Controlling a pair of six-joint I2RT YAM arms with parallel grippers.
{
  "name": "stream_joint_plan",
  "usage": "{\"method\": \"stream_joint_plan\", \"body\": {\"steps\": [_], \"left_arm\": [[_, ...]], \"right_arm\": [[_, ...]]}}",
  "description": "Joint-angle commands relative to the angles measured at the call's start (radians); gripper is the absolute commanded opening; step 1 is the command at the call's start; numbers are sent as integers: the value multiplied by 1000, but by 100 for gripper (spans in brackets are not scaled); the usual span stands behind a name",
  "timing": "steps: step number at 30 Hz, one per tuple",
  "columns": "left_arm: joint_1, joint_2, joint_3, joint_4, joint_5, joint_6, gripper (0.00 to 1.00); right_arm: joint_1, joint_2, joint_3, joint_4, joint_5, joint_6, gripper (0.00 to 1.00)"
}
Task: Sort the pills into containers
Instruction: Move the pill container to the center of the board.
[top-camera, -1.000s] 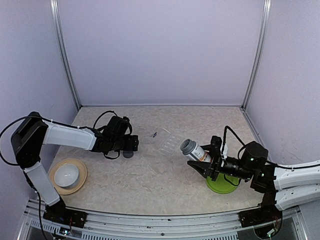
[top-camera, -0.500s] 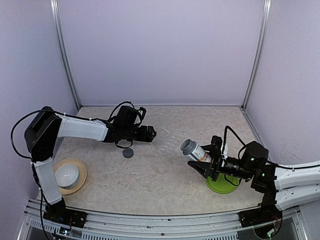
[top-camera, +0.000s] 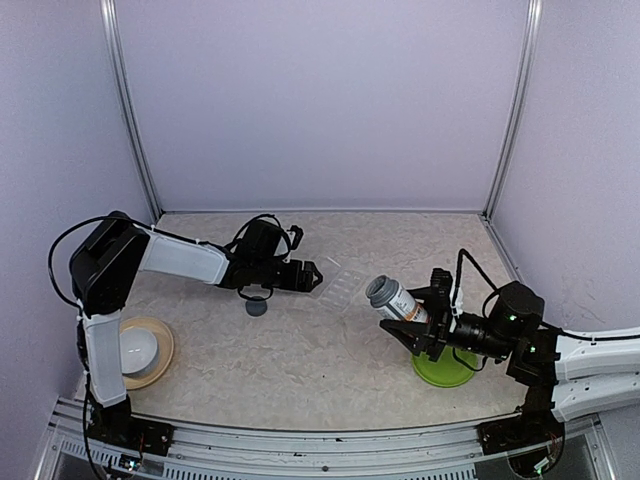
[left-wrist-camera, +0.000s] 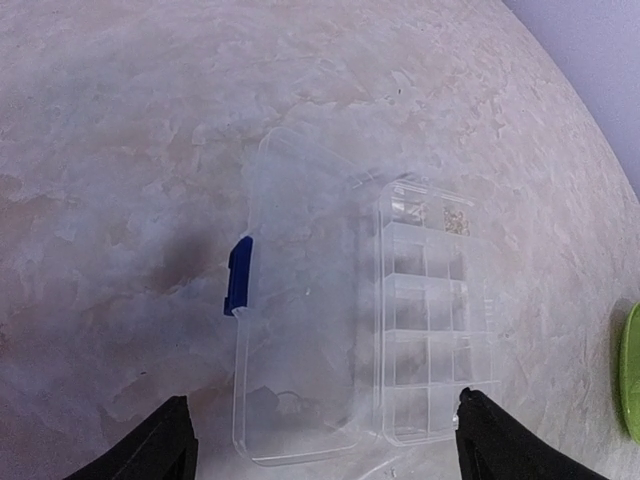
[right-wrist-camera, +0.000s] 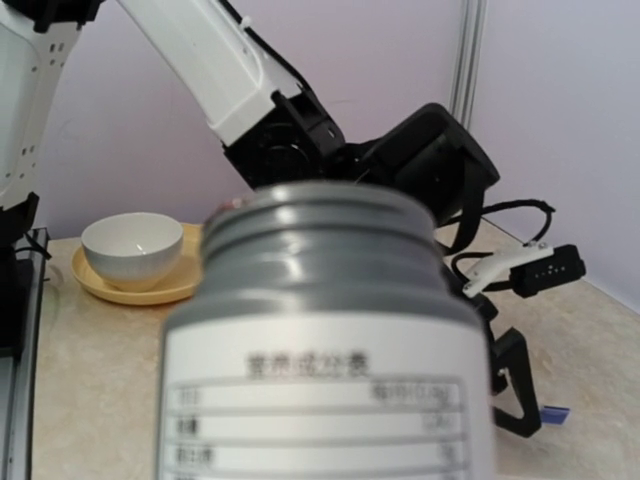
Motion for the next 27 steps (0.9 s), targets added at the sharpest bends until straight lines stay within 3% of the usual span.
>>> {"method": "stream_joint_plan", "body": {"steps": [1, 4, 15, 27], "left_arm": [[13, 36, 39, 45, 35, 5, 87], [13, 47, 38, 74, 87, 6, 87], [13, 45, -1, 131, 182, -43, 69], [-45, 10, -64, 161, 209, -87, 65]], "right_arm": [[-7, -14, 22, -2, -9, 11, 0], [-6, -6, 25, -3, -11, 11, 0], [-7, -1, 32, -19, -2, 4, 0], [-6, 16, 30, -12, 11, 6, 0]]}}
